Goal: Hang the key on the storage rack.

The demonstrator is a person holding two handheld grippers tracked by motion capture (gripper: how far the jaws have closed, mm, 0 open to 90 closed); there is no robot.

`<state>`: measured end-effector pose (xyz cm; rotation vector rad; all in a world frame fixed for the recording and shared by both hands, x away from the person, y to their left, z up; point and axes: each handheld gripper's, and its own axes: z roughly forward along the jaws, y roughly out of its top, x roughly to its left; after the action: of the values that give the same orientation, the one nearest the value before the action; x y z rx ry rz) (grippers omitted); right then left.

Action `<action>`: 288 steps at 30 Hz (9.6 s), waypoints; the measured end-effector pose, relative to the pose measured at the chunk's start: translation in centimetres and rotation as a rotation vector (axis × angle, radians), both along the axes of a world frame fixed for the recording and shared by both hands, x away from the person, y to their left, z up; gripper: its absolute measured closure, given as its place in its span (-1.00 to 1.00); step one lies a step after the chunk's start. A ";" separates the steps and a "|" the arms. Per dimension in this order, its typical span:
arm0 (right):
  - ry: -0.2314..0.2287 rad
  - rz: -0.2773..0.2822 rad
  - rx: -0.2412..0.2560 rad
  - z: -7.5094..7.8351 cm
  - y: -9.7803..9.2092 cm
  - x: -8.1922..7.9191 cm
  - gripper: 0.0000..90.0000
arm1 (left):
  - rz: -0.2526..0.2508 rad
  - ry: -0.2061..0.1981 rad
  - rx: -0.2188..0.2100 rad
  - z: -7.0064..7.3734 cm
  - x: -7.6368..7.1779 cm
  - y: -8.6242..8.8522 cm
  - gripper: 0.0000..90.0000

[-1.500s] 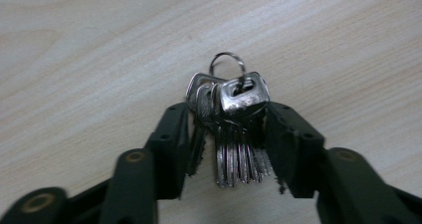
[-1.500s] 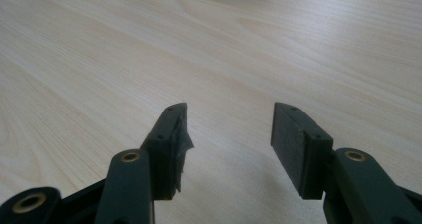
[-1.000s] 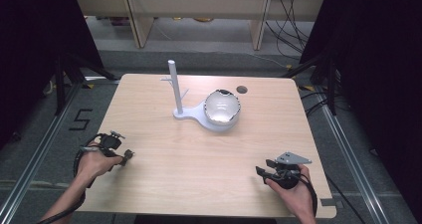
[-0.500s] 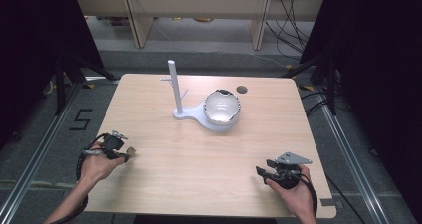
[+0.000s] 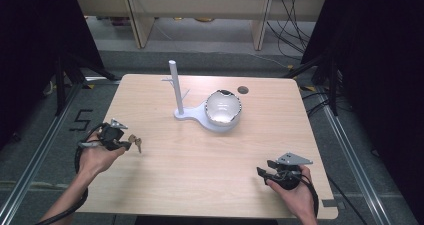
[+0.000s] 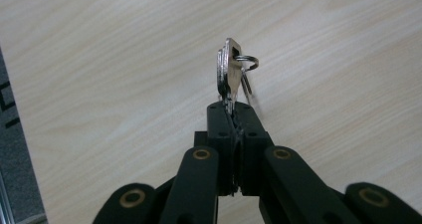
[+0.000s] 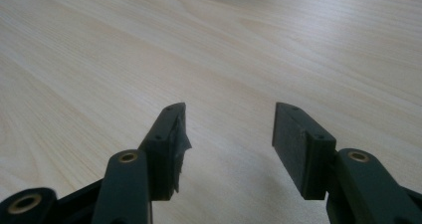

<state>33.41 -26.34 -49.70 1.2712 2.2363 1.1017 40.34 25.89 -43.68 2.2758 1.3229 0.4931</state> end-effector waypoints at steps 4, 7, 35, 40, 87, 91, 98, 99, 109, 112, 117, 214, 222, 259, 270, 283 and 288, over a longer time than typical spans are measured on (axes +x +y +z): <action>0.006 -0.001 0.007 0.0 0.0 0.0 0.07 | 0.006 0.006 0.018 1.0 0.5 -0.2 0.93; 0.006 -0.001 0.013 0.0 0.0 0.0 0.07 | 0.006 -0.034 0.003 1.5 1.0 -0.3 0.93; 0.006 -0.015 0.009 0.1 -0.2 -0.1 0.07 | -0.015 -0.100 0.013 5.9 4.9 -2.9 0.93; 0.003 -0.014 0.012 0.1 -0.3 -0.1 0.07 | -0.018 -0.109 0.018 6.2 5.5 -3.2 0.93; 0.005 0.009 0.025 -0.1 -0.3 0.1 0.07 | -0.094 -0.220 0.082 10.2 9.0 -6.3 0.93; 0.013 0.013 0.033 -0.1 -0.3 0.1 0.07 | -0.095 -0.226 0.087 10.6 9.1 -6.6 0.93; 0.016 0.014 0.033 -0.1 -0.3 0.1 0.07 | -0.097 -0.233 0.094 11.2 9.4 -6.7 0.93; 0.016 0.014 0.033 -0.1 -0.3 0.1 0.07 | -0.095 -0.237 0.093 11.3 9.5 -6.8 0.93; 0.016 0.014 0.034 -0.1 -0.3 0.1 0.07 | -0.104 -0.251 0.090 11.9 9.8 -7.7 0.93; -0.001 0.013 0.013 -0.1 -0.4 0.1 0.07 | -0.107 -0.256 0.094 12.1 9.9 -8.0 0.93; -0.001 0.010 0.011 -0.1 -0.4 0.1 0.07 | -0.111 -0.262 0.108 12.3 10.0 -8.1 0.93; -0.007 -0.003 -0.001 -0.1 -0.7 -0.1 0.02 | -0.126 -0.350 0.149 12.2 8.1 -6.1 0.01; -0.009 -0.013 0.002 -0.1 -0.5 -0.1 0.01 | -0.120 -0.354 0.122 11.1 6.4 -5.4 -0.06; -0.020 -0.020 0.015 -0.2 -0.4 -0.2 -0.01 | -0.080 -0.350 0.031 5.3 -0.9 -2.1 -0.15; -0.015 -0.022 0.020 -0.2 -0.2 -0.2 -0.01 | -0.034 -0.304 -0.030 0.4 -3.3 -0.3 -0.19; -0.003 -0.012 0.019 -0.3 -0.1 -0.2 -0.02 | 0.040 -0.303 -0.113 -6.5 -5.8 0.9 -0.22; -0.012 -0.005 0.028 -0.4 -0.1 -0.2 -0.02 | 0.063 -0.319 -0.158 -8.6 -6.4 1.3 -0.24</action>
<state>33.24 -26.42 -50.08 1.2781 2.2150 1.1397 33.92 27.15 -52.24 1.9373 1.2277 0.7140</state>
